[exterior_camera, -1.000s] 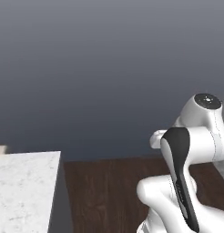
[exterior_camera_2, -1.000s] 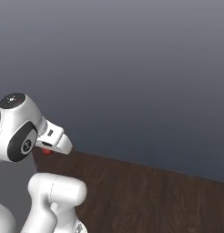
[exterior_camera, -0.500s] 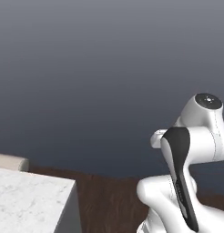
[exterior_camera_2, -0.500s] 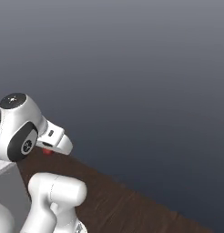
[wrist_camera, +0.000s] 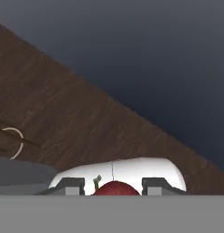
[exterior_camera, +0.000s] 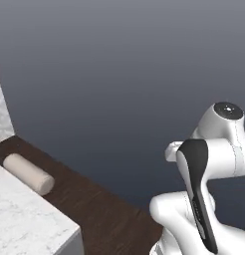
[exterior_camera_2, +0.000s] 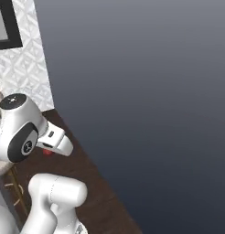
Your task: Take the strawberry from the fridge and place it on top of the pancake, located on the dining counter.
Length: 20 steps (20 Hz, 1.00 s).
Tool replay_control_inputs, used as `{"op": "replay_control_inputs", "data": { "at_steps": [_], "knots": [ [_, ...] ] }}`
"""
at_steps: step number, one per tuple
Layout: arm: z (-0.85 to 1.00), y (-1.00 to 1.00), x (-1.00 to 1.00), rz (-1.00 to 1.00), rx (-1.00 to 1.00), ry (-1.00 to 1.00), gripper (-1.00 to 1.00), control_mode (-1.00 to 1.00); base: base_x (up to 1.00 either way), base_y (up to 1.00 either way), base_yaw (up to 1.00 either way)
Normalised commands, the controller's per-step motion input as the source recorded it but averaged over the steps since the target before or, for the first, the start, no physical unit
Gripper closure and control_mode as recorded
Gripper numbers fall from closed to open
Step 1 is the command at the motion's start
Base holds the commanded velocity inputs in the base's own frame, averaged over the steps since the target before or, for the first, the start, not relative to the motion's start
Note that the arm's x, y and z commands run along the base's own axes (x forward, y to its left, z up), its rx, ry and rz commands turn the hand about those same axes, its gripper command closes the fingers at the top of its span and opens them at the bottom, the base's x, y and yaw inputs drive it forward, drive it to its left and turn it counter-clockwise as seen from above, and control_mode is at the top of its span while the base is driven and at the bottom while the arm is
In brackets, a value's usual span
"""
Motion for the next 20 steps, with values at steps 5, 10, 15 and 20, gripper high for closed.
{"op": "replay_control_inputs", "data": {
  "at_steps": [5, 10, 15, 20],
  "knots": [
    [0.00, 0.00, 0.00, 0.00, 0.00, 0.00, 1.00, 1.00, 0.95, -0.34, 0.79],
    [0.00, 0.00, 0.00, 0.00, 0.00, 0.00, 1.00, 1.00, 0.94, -0.38, 0.79],
    [0.00, 0.00, 0.00, 0.00, 0.00, 0.00, 1.00, 1.00, 0.85, -0.35, 0.83],
    [0.00, 0.00, 0.00, 0.00, 0.00, 0.00, 1.00, 1.00, 0.83, -0.44, 0.77]
  ]
}}
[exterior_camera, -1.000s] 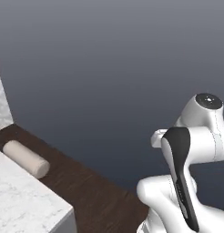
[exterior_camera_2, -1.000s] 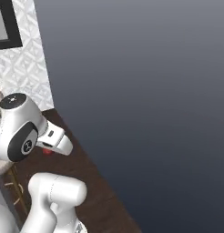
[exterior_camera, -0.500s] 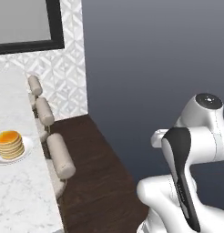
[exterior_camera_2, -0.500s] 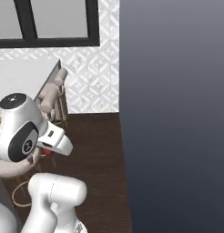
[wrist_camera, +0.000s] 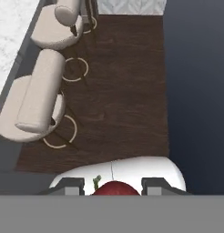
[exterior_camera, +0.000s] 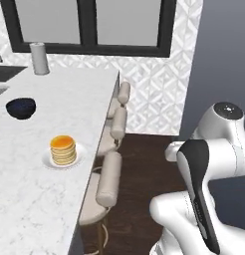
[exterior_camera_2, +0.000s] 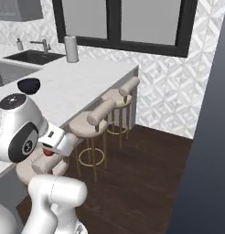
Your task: Take the strawberry from the fridge and place it on top of the pancake, located on the dining counter.
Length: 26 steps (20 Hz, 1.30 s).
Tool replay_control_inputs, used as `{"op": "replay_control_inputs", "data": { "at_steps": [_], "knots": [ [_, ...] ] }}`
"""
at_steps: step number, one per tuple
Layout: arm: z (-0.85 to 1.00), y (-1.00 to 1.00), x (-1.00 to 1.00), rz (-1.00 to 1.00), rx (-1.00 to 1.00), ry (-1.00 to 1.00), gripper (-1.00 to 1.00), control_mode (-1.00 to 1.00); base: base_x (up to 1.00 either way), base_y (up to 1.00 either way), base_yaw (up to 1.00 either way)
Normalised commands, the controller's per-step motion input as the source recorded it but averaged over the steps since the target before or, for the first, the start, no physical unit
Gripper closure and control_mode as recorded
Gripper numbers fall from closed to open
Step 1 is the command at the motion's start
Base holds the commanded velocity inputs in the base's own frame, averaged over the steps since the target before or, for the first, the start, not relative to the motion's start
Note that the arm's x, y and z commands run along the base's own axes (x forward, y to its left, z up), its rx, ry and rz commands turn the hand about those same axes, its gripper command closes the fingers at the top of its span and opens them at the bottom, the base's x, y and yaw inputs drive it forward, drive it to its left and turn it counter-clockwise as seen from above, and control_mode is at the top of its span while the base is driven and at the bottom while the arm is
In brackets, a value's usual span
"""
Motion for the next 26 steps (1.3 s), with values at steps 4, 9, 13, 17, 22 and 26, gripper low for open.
{"op": "replay_control_inputs", "data": {
  "at_steps": [4, 9, 13, 17, 22, 26],
  "knots": [
    [0.00, 0.00, 0.00, 0.00, 0.00, 0.00, 1.00, 1.00, 0.57, -0.44, 0.84],
    [0.00, 0.00, 0.00, 0.00, 0.00, 0.00, 1.00, 1.00, 0.19, -0.42, 0.84],
    [0.00, 0.00, 0.00, 0.00, 0.00, 0.00, 1.00, 1.00, 0.00, -0.47, 0.80],
    [0.00, 0.00, 0.00, 0.00, 0.00, 0.00, 1.00, 1.00, 0.06, -0.64, 0.62],
    [0.00, 0.00, 0.00, 0.00, 0.00, 0.00, 1.00, 1.00, 0.00, -0.69, 0.59],
    [0.00, 0.00, 0.00, 0.00, 0.00, 0.00, 1.00, 1.00, 0.01, -0.56, 0.64]
  ]
}}
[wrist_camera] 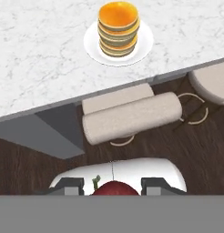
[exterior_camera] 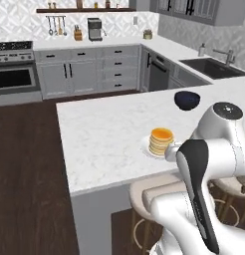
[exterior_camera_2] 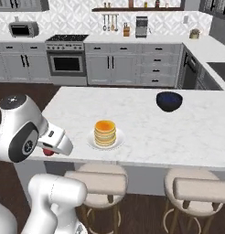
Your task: Take the strawberry from the fridge and place it on top of the pancake, located on the dining counter.
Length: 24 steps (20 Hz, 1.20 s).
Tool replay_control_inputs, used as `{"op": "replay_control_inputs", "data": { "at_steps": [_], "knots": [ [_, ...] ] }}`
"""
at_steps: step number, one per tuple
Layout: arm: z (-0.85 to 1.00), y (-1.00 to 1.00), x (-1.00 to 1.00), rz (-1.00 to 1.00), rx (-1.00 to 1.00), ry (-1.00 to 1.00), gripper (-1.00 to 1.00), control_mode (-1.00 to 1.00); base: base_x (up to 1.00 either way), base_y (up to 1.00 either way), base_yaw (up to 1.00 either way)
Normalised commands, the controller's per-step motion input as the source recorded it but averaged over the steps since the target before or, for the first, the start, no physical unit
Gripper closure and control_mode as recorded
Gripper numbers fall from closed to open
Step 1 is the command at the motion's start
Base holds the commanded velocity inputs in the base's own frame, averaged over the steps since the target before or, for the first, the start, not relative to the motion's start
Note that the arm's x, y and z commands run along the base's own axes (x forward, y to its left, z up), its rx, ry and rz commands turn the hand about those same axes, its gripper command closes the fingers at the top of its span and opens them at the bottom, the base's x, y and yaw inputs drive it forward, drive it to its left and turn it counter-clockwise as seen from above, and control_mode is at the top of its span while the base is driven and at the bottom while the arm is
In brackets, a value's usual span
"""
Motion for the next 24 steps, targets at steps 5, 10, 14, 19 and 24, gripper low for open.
{"op": "replay_control_inputs", "data": {
  "at_steps": [5, 10, 14, 19, 24],
  "knots": [
    [0.00, 0.00, 0.00, 0.00, 0.00, 0.00, 1.00, 1.00, 0.00, -0.56, 0.49],
    [0.00, 0.00, 0.00, 0.00, 0.00, 0.00, 1.00, 1.00, 0.00, -0.34, 0.06],
    [0.00, 0.00, 0.00, 0.00, 0.00, 0.00, 1.00, 1.00, 0.13, -0.02, -0.19],
    [0.00, 0.00, 0.00, 0.00, 0.00, 0.00, 1.00, 1.00, 0.36, -0.01, -0.28],
    [0.00, 0.00, 0.00, 0.00, 0.00, 0.00, 1.00, 1.00, 0.63, 0.09, -0.02]
  ]
}}
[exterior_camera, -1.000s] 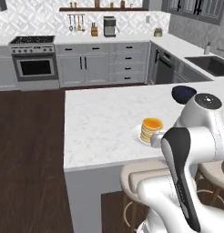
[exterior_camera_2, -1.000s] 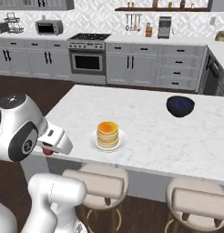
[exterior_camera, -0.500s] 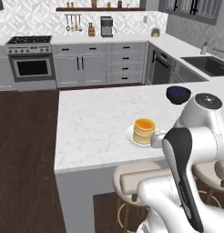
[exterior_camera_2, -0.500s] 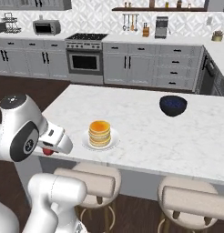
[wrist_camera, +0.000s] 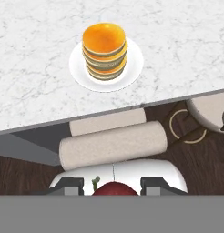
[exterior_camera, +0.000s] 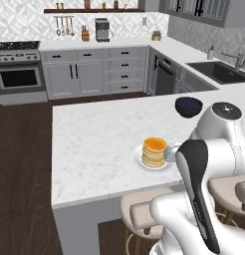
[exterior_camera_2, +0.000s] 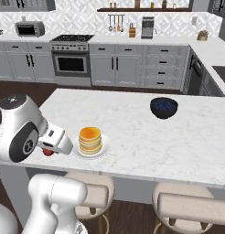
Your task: Take the strawberry from the fridge and place it on top of the pancake, located on the dining counter.
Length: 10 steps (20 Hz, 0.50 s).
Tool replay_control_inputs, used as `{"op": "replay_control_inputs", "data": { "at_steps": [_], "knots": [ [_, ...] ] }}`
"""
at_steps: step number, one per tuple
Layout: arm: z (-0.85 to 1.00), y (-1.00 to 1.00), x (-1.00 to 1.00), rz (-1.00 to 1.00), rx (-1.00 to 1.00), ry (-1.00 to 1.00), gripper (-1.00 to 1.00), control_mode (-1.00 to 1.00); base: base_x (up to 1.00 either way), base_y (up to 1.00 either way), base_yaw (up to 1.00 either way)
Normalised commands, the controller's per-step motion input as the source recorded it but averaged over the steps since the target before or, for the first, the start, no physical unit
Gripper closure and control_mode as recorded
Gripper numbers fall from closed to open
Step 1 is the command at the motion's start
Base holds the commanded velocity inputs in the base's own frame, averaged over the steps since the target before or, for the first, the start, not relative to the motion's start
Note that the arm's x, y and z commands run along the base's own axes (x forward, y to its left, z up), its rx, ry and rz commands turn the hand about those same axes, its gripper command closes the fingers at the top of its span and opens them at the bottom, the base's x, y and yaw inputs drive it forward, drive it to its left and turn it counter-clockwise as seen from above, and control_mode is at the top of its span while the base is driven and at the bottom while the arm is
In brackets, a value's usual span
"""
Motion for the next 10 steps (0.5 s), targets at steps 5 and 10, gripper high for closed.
{"op": "replay_control_inputs", "data": {
  "at_steps": [5, 10],
  "knots": [
    [0.00, 0.00, 0.00, 0.00, 0.00, 0.00, 1.00, 1.00, 0.20, 0.00, 0.00],
    [0.00, 0.00, 0.00, 0.00, 0.00, 0.00, 1.00, 1.00, 0.00, 0.00, 0.00]
  ]
}}
